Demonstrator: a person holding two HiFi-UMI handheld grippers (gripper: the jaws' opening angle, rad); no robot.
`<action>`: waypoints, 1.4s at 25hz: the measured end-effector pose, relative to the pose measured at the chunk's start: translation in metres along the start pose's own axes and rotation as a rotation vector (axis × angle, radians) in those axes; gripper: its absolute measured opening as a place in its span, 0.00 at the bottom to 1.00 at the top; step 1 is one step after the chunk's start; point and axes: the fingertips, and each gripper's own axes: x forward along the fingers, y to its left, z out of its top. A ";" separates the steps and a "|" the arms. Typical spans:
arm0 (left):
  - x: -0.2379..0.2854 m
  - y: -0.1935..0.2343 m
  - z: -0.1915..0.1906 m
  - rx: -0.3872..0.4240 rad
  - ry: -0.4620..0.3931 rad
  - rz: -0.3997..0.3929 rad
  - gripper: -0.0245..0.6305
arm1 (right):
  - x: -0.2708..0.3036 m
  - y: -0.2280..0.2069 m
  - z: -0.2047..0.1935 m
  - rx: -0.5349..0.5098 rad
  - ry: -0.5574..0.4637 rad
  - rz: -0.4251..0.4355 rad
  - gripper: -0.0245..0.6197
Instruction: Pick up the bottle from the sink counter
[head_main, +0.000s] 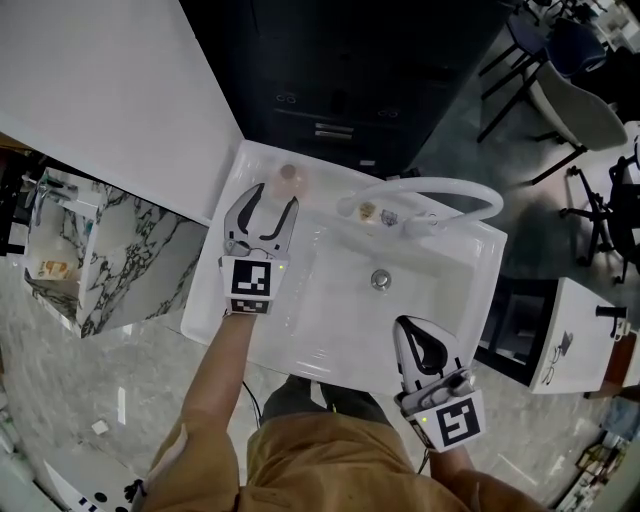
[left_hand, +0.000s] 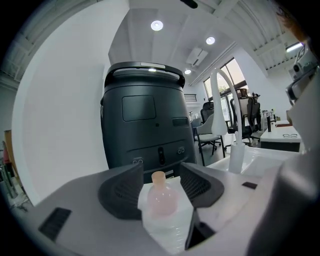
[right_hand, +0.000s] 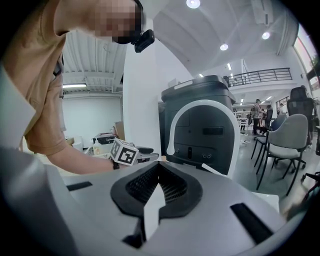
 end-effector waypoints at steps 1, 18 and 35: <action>0.004 0.000 -0.002 -0.003 0.002 -0.001 0.37 | 0.001 -0.001 0.000 0.002 -0.001 0.001 0.04; 0.048 0.003 -0.025 -0.021 0.012 -0.027 0.41 | 0.009 -0.012 -0.014 0.013 0.029 -0.021 0.04; 0.083 0.000 -0.046 -0.075 0.036 -0.053 0.44 | 0.012 -0.017 -0.027 0.025 0.053 -0.030 0.04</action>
